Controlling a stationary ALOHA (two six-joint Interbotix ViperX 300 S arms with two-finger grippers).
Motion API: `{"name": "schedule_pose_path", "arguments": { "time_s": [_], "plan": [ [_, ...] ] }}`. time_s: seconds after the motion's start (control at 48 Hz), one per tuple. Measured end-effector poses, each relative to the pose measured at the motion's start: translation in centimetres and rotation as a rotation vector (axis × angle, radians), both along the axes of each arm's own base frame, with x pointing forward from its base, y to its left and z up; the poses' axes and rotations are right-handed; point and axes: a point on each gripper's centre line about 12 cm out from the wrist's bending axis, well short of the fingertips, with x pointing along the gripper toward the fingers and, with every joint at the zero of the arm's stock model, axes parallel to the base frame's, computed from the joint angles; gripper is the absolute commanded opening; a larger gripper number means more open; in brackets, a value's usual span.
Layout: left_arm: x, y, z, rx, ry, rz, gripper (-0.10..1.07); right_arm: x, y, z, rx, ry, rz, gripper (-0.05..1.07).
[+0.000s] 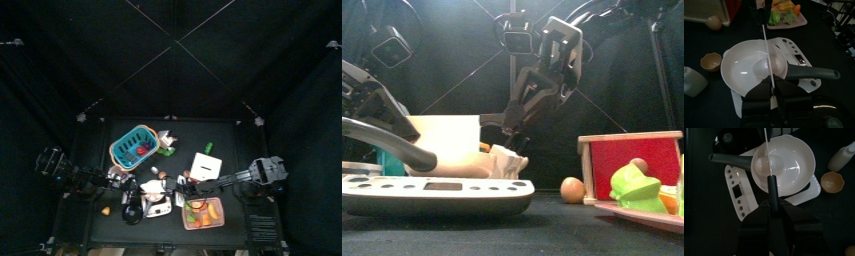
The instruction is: Cut egg
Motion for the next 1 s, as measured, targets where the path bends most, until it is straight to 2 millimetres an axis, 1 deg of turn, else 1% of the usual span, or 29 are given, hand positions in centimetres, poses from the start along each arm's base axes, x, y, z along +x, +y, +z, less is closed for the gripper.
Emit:
{"name": "schedule_pose_path", "arguments": {
  "time_s": [0.396,0.688,1.0],
  "plan": [
    [0.4,0.5,0.2,0.012,-0.009,0.006,0.42,-0.2,-0.1,-0.1,-0.007,0.017,-0.008,0.4],
    [0.9,0.6,0.6,0.02,-0.027,0.0,0.42,-0.6,-0.2,0.6,-0.005,0.005,-0.009,0.4],
    [1.2,0.9,0.5,0.026,-0.024,0.007,0.42,-1.1,-0.4,0.1,-0.005,0.019,-0.013,0.4]
  ]
}}
